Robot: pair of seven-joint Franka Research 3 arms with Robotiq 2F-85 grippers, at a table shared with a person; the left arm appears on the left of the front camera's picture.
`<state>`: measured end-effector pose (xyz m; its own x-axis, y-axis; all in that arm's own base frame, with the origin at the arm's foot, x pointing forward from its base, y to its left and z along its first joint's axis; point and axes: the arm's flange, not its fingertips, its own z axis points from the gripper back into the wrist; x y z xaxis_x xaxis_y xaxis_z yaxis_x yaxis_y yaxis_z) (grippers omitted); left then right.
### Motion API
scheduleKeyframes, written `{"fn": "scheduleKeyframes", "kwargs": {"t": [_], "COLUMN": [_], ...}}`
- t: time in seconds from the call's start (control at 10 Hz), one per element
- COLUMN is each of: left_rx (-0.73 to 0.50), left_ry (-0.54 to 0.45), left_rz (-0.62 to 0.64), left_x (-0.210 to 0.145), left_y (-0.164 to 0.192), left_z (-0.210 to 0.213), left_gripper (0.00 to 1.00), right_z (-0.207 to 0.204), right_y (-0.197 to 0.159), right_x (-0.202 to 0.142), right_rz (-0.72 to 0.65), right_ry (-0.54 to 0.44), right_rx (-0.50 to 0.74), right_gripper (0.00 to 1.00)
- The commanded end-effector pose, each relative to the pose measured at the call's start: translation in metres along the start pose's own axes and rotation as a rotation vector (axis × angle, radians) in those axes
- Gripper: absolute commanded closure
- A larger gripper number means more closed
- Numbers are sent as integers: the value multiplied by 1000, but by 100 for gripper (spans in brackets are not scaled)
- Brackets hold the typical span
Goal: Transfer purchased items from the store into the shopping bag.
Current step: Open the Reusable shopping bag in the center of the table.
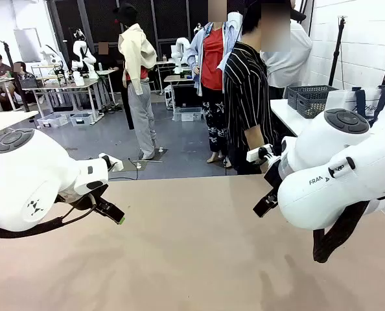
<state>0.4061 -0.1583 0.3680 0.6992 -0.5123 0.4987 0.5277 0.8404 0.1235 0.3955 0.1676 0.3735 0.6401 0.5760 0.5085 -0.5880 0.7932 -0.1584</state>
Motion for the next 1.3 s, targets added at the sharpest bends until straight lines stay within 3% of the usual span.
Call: {"fn": "scheduleKeyframes", "kwargs": {"t": [0.0,0.9,1.2], "left_rx": [1,0,236], "left_ry": [-2,0,-172], "left_rz": [1,-3,140], "left_x": [0,0,-22], "left_y": [0,-1,67], "left_z": [1,0,106], "left_gripper": [0,0,0], "right_z": [0,0,83], "right_y": [0,0,-71], "right_x": [0,0,2], "right_rz": [0,1,-191], "right_ry": [0,0,-182], "right_rx": [0,0,-187], "right_gripper": [0,0,0]}}
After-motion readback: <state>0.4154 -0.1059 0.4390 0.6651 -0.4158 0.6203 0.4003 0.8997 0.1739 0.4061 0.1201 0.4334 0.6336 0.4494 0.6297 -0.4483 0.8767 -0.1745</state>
